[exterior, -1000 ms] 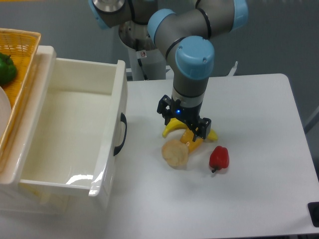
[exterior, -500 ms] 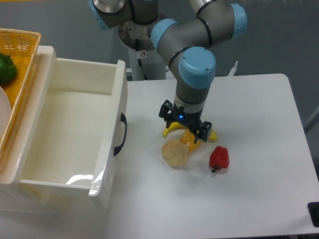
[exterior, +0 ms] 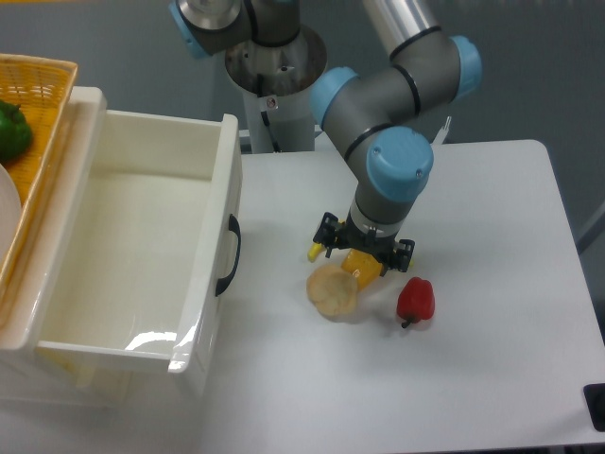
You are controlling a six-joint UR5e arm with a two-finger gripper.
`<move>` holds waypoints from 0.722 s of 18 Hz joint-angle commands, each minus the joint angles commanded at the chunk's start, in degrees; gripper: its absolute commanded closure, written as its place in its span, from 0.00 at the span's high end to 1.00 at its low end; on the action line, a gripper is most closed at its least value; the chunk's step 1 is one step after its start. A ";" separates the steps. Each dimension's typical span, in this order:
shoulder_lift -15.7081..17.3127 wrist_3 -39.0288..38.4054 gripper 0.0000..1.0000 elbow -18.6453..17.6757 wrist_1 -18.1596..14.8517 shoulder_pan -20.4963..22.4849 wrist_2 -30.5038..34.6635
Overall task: Pick up the round bread
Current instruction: 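Move the open gripper over the round tan bread, then lower the gripper onto the round bread and close on it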
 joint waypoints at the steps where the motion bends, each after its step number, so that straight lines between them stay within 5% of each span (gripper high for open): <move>1: -0.79 -1.15 1.00 0.17 0.17 0.00 0.00; 6: -3.43 -5.38 1.00 1.06 3.16 -0.26 -1.32; 13: -4.23 -5.64 1.00 0.53 3.25 -0.88 -1.23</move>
